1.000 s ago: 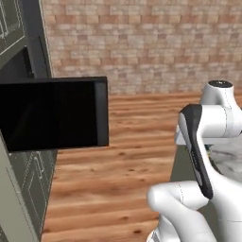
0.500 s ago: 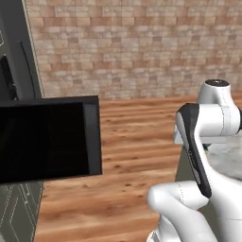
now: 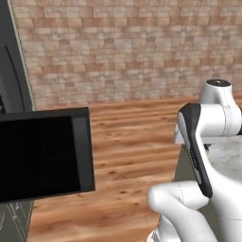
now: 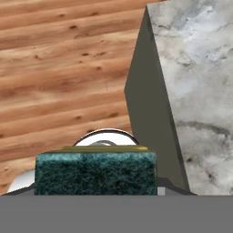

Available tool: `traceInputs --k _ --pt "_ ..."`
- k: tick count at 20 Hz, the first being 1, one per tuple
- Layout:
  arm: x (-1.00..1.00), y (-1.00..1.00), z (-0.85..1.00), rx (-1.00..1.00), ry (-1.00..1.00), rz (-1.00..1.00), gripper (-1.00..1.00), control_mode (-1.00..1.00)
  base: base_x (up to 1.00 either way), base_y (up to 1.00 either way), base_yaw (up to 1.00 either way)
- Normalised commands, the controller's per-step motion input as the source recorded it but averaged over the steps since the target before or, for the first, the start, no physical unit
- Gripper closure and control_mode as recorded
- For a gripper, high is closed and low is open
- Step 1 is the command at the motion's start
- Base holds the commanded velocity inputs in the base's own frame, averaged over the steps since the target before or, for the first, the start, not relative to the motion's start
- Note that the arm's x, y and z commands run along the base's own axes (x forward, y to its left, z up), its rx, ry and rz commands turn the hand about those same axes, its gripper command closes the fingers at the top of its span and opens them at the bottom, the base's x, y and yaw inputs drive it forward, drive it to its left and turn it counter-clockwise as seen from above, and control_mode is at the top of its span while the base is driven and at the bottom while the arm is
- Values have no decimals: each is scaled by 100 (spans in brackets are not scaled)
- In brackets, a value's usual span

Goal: Place the sponge inside the microwave to prepare for sanitizing.

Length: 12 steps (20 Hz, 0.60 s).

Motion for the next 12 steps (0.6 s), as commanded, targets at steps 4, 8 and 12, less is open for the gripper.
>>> traceInputs --k 4,8,12 --pt "0 0 0 0 0 0 100 100 60 -1 3" --pt "0 0 0 0 0 0 100 100 69 -3 10" --pt "0 0 0 0 0 0 100 100 75 0 9"
